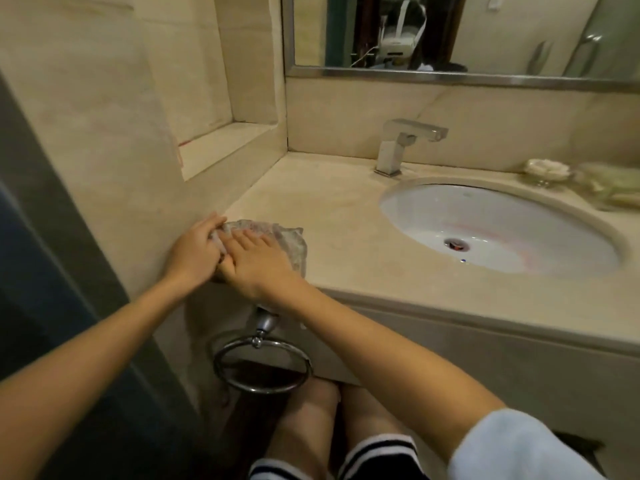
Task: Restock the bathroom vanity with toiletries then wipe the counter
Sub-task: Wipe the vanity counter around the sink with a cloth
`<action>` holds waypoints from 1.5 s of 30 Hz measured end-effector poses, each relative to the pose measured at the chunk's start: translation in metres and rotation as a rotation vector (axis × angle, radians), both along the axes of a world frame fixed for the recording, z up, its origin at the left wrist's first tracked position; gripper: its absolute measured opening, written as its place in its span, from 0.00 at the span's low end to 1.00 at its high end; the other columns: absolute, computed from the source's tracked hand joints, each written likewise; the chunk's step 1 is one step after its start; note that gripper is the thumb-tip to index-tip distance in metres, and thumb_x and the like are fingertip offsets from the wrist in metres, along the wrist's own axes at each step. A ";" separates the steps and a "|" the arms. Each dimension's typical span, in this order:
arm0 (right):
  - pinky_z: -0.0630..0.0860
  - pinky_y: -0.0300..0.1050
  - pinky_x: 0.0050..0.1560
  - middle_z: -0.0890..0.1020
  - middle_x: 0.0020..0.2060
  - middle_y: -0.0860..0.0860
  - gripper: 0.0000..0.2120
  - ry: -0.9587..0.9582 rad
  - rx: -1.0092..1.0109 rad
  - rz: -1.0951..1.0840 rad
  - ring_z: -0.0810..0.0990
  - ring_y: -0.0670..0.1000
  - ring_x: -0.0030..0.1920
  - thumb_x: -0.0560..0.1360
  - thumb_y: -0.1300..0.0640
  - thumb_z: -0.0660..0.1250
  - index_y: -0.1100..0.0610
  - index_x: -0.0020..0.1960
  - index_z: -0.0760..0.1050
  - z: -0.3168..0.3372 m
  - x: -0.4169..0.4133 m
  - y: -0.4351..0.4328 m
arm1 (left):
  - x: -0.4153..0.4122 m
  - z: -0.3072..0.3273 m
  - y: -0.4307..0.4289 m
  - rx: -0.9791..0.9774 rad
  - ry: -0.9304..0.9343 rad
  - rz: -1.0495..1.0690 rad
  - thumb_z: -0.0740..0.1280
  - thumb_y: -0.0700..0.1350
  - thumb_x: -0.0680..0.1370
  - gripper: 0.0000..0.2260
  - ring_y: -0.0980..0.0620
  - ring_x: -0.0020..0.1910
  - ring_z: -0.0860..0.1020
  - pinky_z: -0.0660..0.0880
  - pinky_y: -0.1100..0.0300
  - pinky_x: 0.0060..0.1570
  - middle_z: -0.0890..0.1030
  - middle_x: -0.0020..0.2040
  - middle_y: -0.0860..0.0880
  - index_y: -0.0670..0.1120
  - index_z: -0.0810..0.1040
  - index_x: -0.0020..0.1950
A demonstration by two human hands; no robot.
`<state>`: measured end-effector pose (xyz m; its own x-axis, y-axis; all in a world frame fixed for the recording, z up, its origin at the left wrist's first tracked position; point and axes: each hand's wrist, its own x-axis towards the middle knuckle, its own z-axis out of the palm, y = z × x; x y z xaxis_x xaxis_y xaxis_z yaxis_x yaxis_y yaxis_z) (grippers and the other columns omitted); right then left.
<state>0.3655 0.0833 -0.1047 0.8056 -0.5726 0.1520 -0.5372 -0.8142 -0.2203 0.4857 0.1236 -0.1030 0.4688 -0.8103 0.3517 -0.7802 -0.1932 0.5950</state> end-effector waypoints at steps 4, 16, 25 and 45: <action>0.46 0.52 0.75 0.55 0.77 0.51 0.25 -0.020 0.029 -0.061 0.52 0.52 0.77 0.81 0.48 0.46 0.50 0.77 0.50 0.003 -0.049 -0.010 | -0.024 0.000 -0.005 0.021 -0.071 -0.031 0.57 0.36 0.79 0.17 0.43 0.68 0.70 0.64 0.54 0.68 0.72 0.69 0.40 0.39 0.73 0.67; 0.62 0.50 0.68 0.69 0.70 0.51 0.35 0.138 -0.024 -0.820 0.66 0.54 0.68 0.74 0.37 0.35 0.46 0.73 0.63 0.010 -0.395 -0.068 | -0.193 0.001 -0.085 0.165 -0.212 -0.437 0.53 0.41 0.81 0.21 0.49 0.76 0.58 0.55 0.58 0.73 0.61 0.76 0.46 0.43 0.62 0.75; 0.49 0.58 0.74 0.59 0.75 0.55 0.24 0.068 0.032 -1.038 0.55 0.57 0.75 0.81 0.46 0.43 0.49 0.76 0.55 0.012 -0.410 -0.067 | -0.206 -0.004 -0.099 0.288 -0.323 -0.431 0.48 0.42 0.82 0.21 0.45 0.75 0.57 0.55 0.52 0.74 0.57 0.77 0.43 0.40 0.59 0.75; 0.45 0.51 0.75 0.51 0.77 0.49 0.28 0.040 0.051 -1.043 0.49 0.51 0.77 0.79 0.41 0.49 0.45 0.77 0.48 0.009 -0.510 -0.041 | -0.272 0.011 -0.101 0.254 -0.415 -0.664 0.51 0.45 0.83 0.20 0.47 0.75 0.59 0.54 0.54 0.74 0.61 0.76 0.45 0.45 0.62 0.75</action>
<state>-0.1443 0.0427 -0.0958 -0.0885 -0.9918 0.0920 -0.9758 0.0678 -0.2078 0.2134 0.0230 -0.0919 -0.2635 -0.9514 0.1597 -0.9263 0.2957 0.2335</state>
